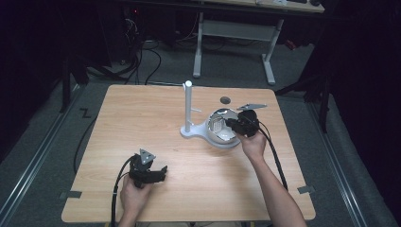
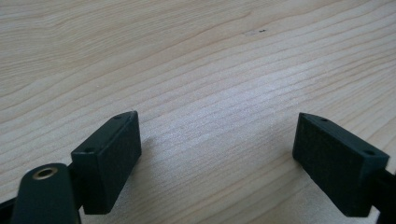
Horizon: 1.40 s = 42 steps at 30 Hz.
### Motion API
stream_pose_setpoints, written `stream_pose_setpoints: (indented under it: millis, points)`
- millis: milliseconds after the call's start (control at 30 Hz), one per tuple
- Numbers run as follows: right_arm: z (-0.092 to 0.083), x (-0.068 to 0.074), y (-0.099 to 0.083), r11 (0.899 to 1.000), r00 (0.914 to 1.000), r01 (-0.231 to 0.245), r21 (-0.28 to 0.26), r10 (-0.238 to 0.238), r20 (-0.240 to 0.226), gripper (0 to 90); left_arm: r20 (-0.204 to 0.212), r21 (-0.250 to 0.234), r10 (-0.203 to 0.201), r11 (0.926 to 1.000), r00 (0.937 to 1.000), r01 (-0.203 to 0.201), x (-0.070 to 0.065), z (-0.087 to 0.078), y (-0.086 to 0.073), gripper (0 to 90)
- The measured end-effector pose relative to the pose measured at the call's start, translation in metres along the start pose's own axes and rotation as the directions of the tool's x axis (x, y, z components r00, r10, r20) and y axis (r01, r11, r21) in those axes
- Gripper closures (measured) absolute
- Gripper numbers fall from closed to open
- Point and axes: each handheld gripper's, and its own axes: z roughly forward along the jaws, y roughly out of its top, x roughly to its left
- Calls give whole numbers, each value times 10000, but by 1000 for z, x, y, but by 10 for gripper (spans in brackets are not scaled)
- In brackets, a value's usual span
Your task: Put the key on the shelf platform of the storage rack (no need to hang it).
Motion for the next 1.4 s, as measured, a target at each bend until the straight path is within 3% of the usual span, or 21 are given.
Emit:
stream_pose_setpoints:
  millis: [367, 567, 800, 1100, 1400]
  points:
    - [15, 3, 1, 9995, 9992, 49, 312, -61, 386, 816, 8, 13, 9, 10000, 10000, -9, 0, 0, 0, 158]
    - [12, 3, -2, 9992, 9972, 232, 322, -254, 704, 733, 10, 11, 6, 10000, 10000, -6, 0, 0, 0, 158]
    - [0, 0, -9, 9999, 9972, 149, -15, -147, 730, 662, 16, 10, 14, 10000, 10000, -14, 0, 0, 0, 158]
    - [-28, 5, -2, 9979, 9976, 215, -603, -175, 666, 581, 10, 3, 11, 10000, 10000, -11, 0, 0, 0, 159]
    - [-47, 1, -5, 9961, 9969, 221, -857, -155, 769, 575, 12, 0, 8, 10000, 10000, -8, 0, 0, 0, 158]
